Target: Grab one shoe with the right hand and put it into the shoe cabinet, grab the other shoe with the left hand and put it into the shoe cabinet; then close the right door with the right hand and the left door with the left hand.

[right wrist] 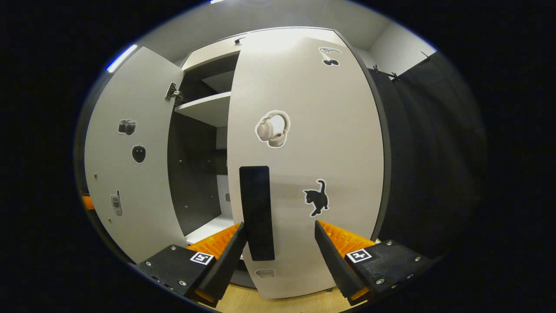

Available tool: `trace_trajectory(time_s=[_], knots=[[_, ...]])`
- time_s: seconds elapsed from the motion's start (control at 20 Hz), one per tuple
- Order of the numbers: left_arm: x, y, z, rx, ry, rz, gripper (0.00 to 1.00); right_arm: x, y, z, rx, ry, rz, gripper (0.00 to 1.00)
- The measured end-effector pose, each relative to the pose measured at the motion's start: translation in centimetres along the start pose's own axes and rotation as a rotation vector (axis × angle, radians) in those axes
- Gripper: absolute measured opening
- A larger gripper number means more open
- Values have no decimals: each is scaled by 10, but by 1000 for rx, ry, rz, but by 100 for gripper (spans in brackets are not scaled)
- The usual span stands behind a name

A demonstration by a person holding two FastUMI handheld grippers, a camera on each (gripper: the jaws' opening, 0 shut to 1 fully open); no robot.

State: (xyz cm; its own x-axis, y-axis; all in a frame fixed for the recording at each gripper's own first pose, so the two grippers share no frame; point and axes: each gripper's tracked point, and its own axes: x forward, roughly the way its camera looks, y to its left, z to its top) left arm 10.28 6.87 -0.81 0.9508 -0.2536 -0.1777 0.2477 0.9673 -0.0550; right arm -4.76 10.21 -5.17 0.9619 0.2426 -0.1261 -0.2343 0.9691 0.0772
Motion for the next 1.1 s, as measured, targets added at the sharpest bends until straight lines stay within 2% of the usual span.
trace_trajectory(time_s=[0.1, 0.3, 0.35, 0.5, 0.65, 0.8, 1.1], knots=[[1, -16, -1, 23, -5, -29, 94, -17, -8, 6, -10, -1, -17, 95], [16, -55, -4, -12, 1, -119, 96, -54, -29, 17, 11, 7, -51, 99], [21, -60, -4, -5, 1, -123, 96, -61, -34, 19, 11, 6, -61, 95], [36, -77, -6, 10, 3, -115, 94, -91, -51, 32, 6, -10, -89, 95], [49, -102, -10, -18, 10, -157, 94, -119, -66, 46, -14, -38, -110, 95], [66, -138, -11, -46, 12, -231, 95, -139, -80, 59, -46, -65, -143, 95], [111, -179, -22, -40, 28, -209, 100, -172, -119, 69, -59, -86, -221, 95]])
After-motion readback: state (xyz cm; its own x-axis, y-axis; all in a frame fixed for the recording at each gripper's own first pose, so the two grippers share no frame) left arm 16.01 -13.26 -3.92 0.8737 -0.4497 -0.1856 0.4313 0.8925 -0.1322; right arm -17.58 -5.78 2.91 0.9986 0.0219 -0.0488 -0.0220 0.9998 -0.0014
